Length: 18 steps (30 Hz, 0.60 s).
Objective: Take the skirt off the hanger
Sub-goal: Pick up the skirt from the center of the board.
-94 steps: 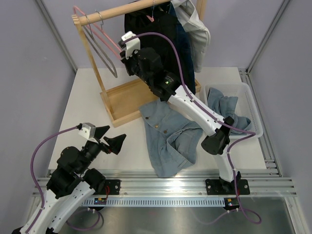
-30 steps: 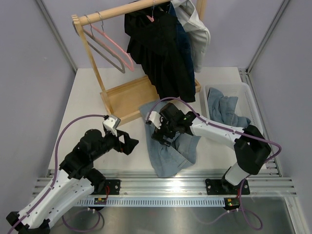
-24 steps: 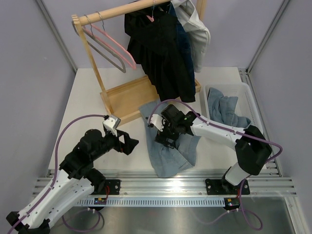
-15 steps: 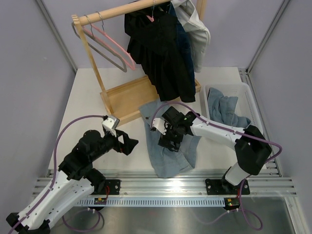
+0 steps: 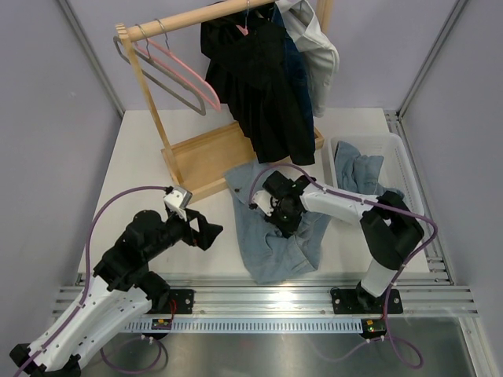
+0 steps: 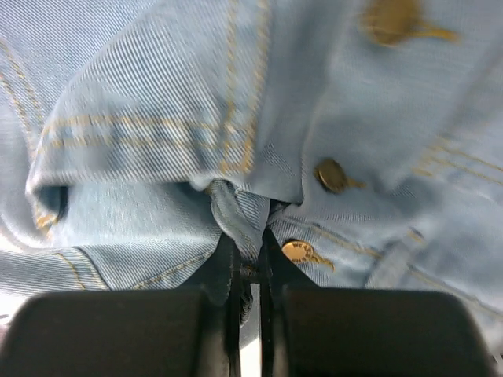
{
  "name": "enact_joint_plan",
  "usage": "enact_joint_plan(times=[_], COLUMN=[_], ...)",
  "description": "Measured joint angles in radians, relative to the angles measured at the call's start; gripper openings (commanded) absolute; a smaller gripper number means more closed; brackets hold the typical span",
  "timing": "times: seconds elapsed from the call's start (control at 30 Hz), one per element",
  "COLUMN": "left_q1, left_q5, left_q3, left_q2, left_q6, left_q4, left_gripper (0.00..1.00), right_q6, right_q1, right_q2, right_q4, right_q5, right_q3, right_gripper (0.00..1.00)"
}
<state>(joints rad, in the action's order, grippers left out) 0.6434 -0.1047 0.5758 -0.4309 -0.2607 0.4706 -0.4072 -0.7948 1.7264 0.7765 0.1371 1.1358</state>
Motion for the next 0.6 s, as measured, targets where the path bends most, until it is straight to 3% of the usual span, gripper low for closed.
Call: enact_joint_plan(times=[0.2,0.6], left_q1=[0.0,0.0], left_q5=[0.0,0.0], left_q3=[0.0,0.0], left_q2=[0.0,0.0], left_q6=[0.0,0.0], left_q4=[0.0,0.0], left_gripper=[0.99,0.99], right_q6=[-0.005,-0.042], right_q1=[0.079,0.328], right_q2=[-0.12,-0.507], right_q4=[0.087,0.181], right_q5=[0.073,0.202], right_q3=[0.097,0.478], right_gripper=[0.0,0.0])
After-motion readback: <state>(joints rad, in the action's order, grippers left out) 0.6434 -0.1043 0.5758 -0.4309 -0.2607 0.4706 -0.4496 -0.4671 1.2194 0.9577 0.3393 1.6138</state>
